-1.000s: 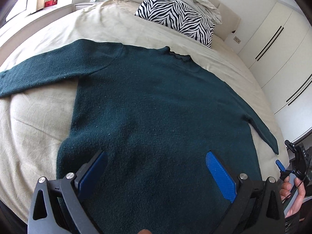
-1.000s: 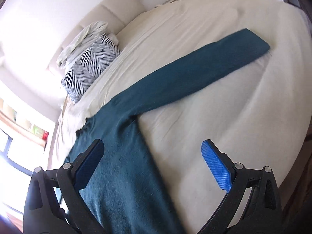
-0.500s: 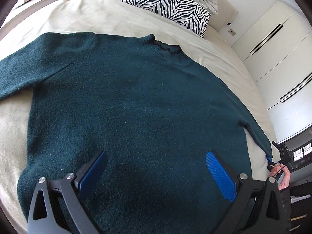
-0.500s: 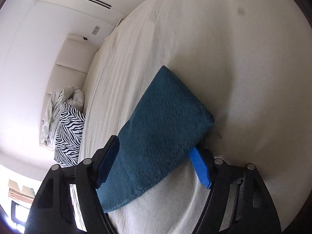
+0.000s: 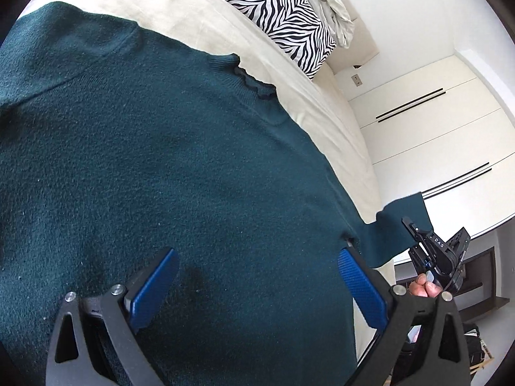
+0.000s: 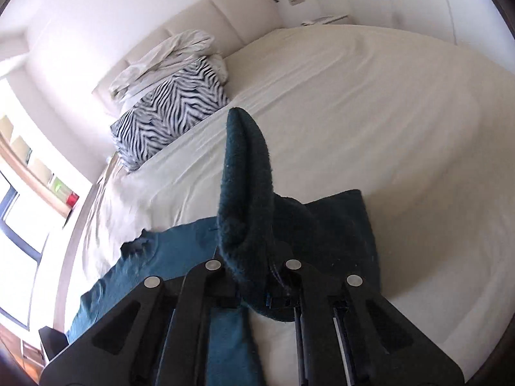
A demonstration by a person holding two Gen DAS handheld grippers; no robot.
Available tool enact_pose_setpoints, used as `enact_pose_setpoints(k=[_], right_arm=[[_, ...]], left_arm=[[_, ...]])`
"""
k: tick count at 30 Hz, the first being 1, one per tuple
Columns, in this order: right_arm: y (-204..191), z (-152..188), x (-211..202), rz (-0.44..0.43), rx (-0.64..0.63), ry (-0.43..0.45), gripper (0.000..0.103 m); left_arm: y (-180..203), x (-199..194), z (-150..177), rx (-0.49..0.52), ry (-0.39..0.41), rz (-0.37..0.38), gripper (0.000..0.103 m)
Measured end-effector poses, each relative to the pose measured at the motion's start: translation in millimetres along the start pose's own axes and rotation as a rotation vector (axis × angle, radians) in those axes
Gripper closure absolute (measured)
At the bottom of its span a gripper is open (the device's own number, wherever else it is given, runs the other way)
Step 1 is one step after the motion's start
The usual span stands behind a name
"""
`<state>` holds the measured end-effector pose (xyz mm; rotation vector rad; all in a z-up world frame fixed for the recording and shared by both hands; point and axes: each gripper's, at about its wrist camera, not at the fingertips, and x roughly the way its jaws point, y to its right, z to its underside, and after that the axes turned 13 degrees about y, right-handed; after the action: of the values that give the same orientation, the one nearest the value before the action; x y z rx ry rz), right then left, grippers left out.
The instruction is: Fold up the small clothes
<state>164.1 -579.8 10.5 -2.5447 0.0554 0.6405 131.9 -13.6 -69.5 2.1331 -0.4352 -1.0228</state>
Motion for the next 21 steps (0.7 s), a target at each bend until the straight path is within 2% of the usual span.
enact_pose_setpoints(k=[3,6,8,10,12,13,14,16,19,21], right_arm=[[-89,52,40,-0.084,-0.104,-0.095,0.095],[-140,105,80,-0.107,-0.19,-0.21,0.095],[-167,156,92,-0.09,-0.217,-0.283,0.091],[-166,174,102,-0.082,-0.198,-0.318,0.089],[-155,182,88,-0.103,-0.145,-0.281,0.085],[-157,190,74,-0.111,-0.124,-0.269,0.072],[-151,193,60,-0.119,-0.098,-0.262,0.046],[-147,202,37,-0.132,-0.046,-0.234,0.026],[-146,217,17,-0.135,-0.042,-0.229,0.026],[-137,217,7,-0.149,0.025,-0.235,0.026]], left_arm=[[-9,-1,-2,-0.064,0.001,0.059,0.002],[-14,0,-3,-0.092,-0.008,0.09,0.002],[-16,2,-3,-0.105,-0.018,0.103,0.002],[-15,9,-3,-0.123,-0.036,0.132,0.002],[-11,17,-3,-0.143,-0.047,0.149,0.001],[-9,23,-3,-0.15,-0.058,0.161,0.001],[-6,29,-2,-0.155,-0.072,0.172,0.001],[2,43,0,-0.159,-0.097,0.169,0.001],[12,63,2,-0.154,-0.131,0.178,0.001],[17,73,1,-0.15,-0.14,0.157,0.001]])
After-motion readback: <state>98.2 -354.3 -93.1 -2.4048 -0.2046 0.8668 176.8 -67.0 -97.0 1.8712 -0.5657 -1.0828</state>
